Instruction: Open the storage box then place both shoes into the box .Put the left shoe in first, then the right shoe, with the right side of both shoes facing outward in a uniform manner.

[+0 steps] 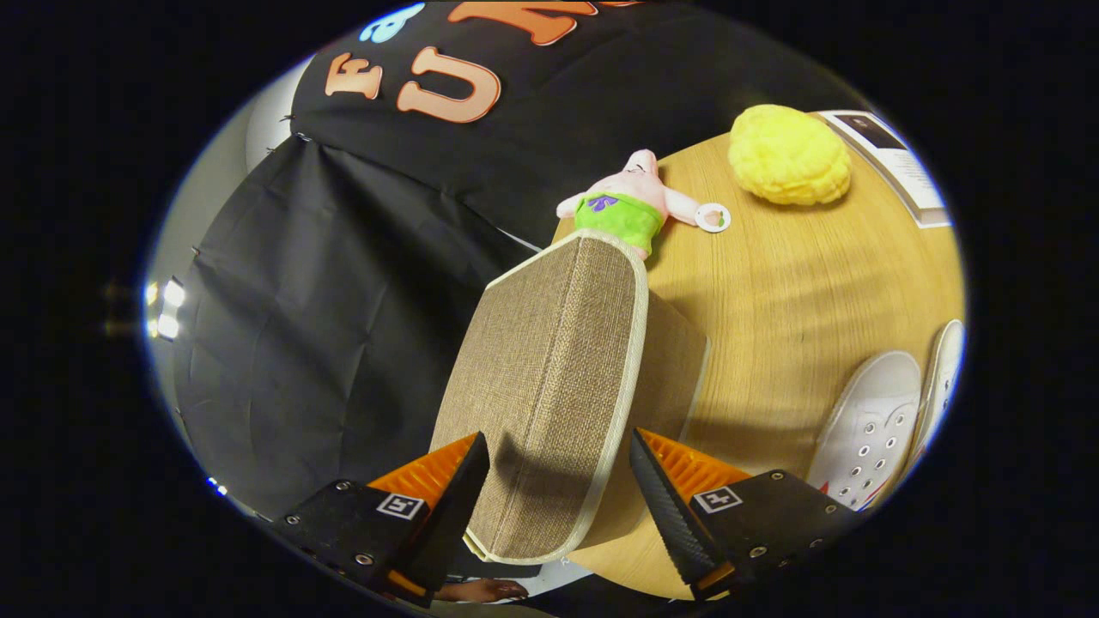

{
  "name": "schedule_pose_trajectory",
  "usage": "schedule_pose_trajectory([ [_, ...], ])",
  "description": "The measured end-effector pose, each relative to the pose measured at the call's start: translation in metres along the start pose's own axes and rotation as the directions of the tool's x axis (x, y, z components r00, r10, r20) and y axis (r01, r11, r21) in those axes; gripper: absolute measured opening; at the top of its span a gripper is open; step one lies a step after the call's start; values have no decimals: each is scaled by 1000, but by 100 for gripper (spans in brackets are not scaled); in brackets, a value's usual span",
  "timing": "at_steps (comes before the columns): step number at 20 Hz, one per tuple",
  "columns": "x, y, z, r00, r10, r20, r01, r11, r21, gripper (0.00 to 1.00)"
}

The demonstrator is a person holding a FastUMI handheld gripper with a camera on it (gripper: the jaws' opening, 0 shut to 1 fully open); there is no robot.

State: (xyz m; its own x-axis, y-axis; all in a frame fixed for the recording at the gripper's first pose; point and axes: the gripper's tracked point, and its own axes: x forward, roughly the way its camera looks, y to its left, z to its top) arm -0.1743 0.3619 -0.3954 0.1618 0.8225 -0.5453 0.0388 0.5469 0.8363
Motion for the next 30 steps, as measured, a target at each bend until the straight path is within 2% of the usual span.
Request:
schedule_pose_trajectory([
  [4,8,13,-6,995,89,-34,-83,987,139,97],
  [7,-8,32,9,990,143,13,-144,980,136,93],
  [11,-34,49,29,983,173,55,-178,979,103,70],
  [13,-38,53,35,984,168,62,-173,982,72,55],
  [14,-38,57,37,984,168,57,-171,984,58,45],
  [17,-32,60,43,990,119,71,-118,993,-21,27],
  [18,-24,54,42,995,83,55,-81,996,-48,14],
  [19,-20,52,33,998,64,22,-63,997,-45,13],
  [23,-27,93,38,986,167,29,-166,985,-43,9],
  [27,-26,157,50,982,190,19,-184,969,-166,10],
  [30,-3,201,59,981,193,3,-187,953,-237,10],
])
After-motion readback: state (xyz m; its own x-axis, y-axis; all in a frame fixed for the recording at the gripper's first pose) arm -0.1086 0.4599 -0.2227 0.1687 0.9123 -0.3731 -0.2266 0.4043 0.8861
